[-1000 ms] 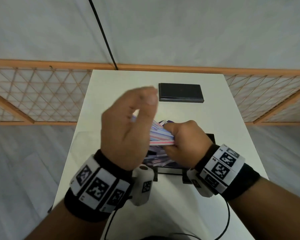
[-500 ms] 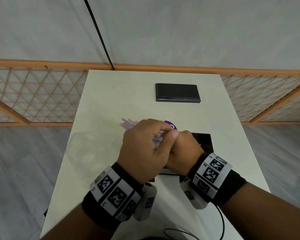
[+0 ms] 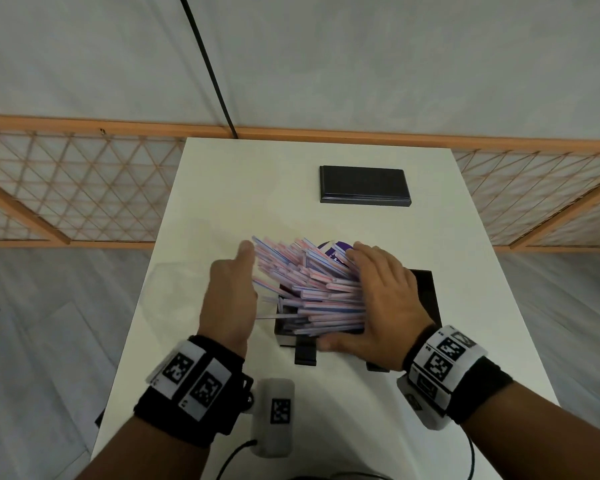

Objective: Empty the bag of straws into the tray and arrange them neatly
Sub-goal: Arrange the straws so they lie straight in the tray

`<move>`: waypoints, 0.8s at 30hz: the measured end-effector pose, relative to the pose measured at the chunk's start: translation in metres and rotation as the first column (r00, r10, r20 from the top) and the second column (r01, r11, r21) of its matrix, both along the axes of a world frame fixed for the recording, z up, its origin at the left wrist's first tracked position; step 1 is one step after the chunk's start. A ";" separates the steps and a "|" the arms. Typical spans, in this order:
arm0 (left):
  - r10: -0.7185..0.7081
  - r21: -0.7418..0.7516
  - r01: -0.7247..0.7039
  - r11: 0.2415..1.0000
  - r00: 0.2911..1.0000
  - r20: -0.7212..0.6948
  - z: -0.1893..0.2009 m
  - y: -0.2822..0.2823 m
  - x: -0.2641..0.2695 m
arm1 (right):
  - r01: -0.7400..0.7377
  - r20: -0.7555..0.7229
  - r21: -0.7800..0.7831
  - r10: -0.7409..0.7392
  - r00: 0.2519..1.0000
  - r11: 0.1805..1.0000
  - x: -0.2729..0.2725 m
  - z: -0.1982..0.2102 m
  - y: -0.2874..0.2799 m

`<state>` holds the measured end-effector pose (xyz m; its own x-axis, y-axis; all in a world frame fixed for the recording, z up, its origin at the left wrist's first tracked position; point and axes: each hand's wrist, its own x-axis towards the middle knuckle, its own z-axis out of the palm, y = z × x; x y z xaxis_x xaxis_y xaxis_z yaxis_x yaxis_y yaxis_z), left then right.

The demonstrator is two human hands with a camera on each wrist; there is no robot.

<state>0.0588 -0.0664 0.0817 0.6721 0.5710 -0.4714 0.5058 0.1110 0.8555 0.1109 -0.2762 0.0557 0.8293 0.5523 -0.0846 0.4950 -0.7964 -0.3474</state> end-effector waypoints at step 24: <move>-0.437 0.765 0.355 0.538 0.893 -0.107 0.006 0.000 -0.014 | 0.029 -0.124 -0.176 -0.051 0.991 0.984 0.000 -0.010 0.005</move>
<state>0.0451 -0.0669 0.0874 0.9333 0.3530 0.0654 0.2540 -0.7781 0.5745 0.1105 -0.2714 0.0457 0.8268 0.4864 -0.2826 0.4220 -0.8685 -0.2601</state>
